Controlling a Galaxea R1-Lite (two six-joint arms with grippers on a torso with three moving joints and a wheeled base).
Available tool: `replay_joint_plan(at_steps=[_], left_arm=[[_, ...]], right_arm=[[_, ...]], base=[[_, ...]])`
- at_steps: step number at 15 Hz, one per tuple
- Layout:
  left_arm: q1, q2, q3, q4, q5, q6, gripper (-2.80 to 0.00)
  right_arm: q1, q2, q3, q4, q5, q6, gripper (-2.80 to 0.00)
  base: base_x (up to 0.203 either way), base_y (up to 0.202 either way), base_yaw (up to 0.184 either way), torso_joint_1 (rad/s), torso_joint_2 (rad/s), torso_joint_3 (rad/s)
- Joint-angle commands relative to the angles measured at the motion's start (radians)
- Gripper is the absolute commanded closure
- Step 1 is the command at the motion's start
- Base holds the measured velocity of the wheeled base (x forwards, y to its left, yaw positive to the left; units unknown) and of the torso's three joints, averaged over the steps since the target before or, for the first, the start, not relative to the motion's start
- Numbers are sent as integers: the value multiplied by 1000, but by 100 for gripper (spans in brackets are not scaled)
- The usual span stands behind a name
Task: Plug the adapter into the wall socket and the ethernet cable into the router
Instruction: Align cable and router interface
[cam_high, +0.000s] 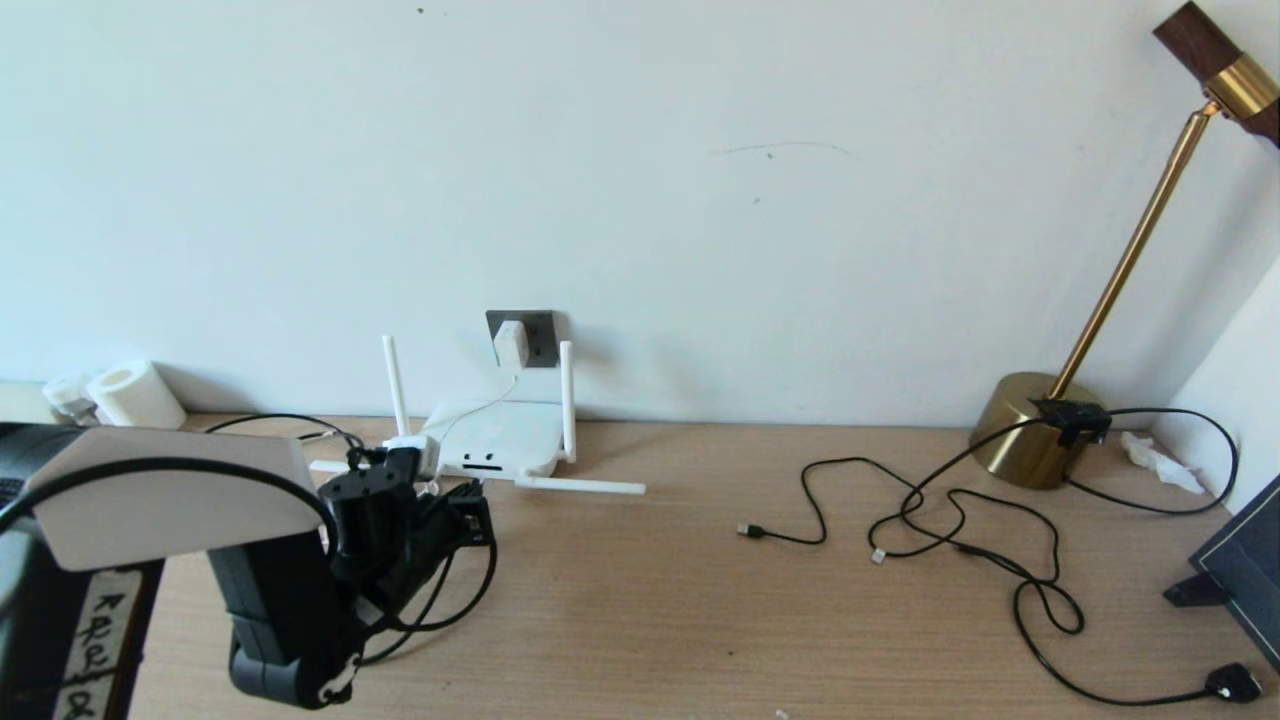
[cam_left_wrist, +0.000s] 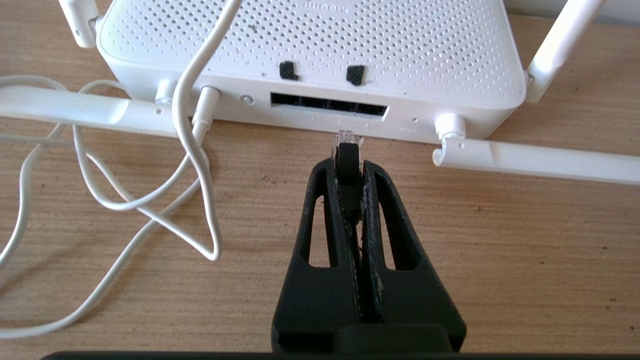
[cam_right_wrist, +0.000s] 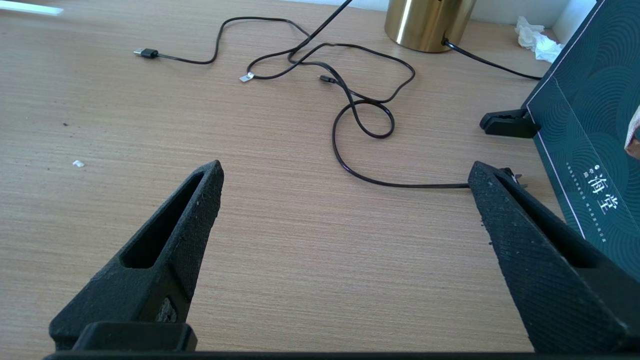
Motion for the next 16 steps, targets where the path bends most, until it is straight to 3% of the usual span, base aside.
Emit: replay_joint_plan(at_steps=[1,16], left_arm=[[0,0,-12,-9,-1,0,0],[0,29,-60,-9,-17,2,0]], right_arm=[[0,2,0,1,1,-1,-280],[0,2,0,1,1,-1,-280]], base=[[0,0,0,0,0,0],[0,0,0,0,0,0]])
